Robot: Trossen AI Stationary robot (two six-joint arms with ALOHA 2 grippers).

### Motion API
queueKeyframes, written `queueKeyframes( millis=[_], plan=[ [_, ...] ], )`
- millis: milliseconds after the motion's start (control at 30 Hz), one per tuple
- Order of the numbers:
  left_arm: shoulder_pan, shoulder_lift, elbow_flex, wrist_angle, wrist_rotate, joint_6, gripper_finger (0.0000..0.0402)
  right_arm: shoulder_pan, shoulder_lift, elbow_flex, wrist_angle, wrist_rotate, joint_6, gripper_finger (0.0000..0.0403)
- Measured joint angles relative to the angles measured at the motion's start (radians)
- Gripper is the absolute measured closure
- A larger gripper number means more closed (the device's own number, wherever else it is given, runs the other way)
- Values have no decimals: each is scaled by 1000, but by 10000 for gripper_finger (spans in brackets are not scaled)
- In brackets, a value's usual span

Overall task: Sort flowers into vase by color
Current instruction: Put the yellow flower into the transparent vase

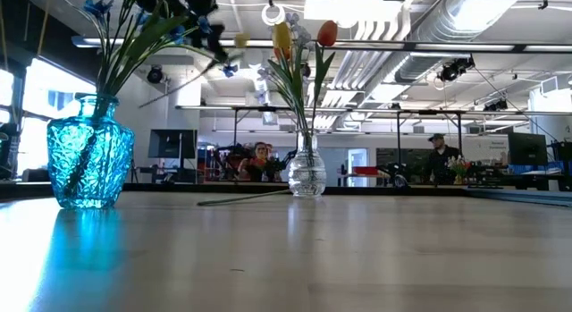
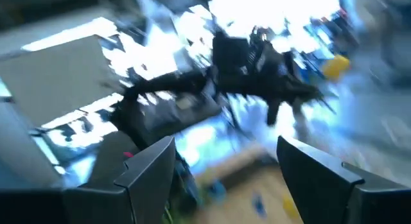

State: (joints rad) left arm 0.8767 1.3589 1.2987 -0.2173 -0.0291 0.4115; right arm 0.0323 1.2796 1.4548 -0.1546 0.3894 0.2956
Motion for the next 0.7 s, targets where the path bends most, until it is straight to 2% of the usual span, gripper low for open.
queueKeyframes(
  millis=[67,133,233,333,533,700],
  plan=[
    [-9,-51,0,51,121,36,401,-27,22,0,110,-84,-87,135],
    [-20,-94,1,91,271,75,401,-43,51,0,198,-121,-176,135],
    [-51,-143,1,141,464,86,401,-56,106,0,284,-128,-308,135],
    [-92,-178,1,177,595,47,401,-67,170,0,352,-114,-444,135],
    [-185,-200,1,186,693,-48,402,-68,285,0,578,-58,-643,135],
    [-256,-196,1,176,701,-69,401,-68,332,0,711,-87,-643,135]
  ],
)
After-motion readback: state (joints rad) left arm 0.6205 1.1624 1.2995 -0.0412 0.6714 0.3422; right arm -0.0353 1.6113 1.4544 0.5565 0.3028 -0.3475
